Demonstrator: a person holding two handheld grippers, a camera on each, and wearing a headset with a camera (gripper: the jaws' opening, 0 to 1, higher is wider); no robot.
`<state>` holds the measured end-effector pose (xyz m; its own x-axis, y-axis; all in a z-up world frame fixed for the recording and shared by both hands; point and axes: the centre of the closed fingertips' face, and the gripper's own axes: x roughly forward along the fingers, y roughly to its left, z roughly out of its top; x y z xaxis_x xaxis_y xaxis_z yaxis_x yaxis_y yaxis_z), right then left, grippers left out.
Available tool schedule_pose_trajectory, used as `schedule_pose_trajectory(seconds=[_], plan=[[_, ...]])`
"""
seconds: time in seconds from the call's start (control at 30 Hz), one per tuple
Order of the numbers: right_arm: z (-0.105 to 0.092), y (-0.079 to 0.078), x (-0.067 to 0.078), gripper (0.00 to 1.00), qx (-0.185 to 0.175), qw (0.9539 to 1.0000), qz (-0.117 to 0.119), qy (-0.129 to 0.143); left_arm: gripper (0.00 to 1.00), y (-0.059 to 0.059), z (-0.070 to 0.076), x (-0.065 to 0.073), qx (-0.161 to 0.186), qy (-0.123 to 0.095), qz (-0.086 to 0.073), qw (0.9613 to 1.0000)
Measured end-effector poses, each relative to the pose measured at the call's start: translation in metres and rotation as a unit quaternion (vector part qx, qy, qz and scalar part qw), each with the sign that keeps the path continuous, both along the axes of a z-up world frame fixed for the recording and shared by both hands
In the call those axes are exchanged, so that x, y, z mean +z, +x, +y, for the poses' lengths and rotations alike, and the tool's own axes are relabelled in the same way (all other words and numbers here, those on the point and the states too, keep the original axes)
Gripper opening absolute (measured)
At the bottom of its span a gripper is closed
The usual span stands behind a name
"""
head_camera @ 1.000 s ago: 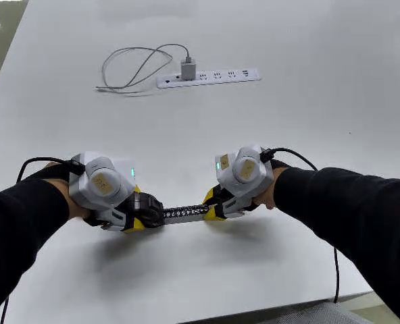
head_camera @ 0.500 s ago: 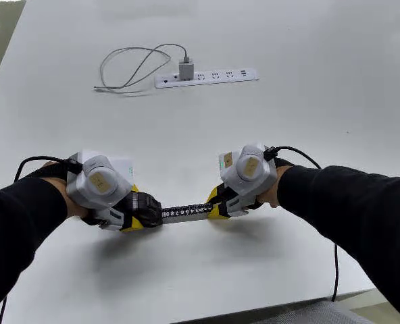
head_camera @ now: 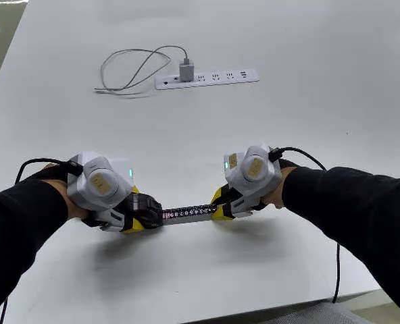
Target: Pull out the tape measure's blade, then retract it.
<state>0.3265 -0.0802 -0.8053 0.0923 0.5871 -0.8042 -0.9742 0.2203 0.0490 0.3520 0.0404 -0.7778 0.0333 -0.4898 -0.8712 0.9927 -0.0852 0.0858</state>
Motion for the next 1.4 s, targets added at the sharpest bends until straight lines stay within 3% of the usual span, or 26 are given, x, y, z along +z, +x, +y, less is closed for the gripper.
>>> schedule_pose_trajectory(seconds=[1.4], plan=[[-0.03, -0.004, -0.001, 0.09, -0.008, 0.9999, 0.005, -0.012, 0.33, 0.0, -0.001, -0.001, 0.004, -0.001, 0.003, 1.0]])
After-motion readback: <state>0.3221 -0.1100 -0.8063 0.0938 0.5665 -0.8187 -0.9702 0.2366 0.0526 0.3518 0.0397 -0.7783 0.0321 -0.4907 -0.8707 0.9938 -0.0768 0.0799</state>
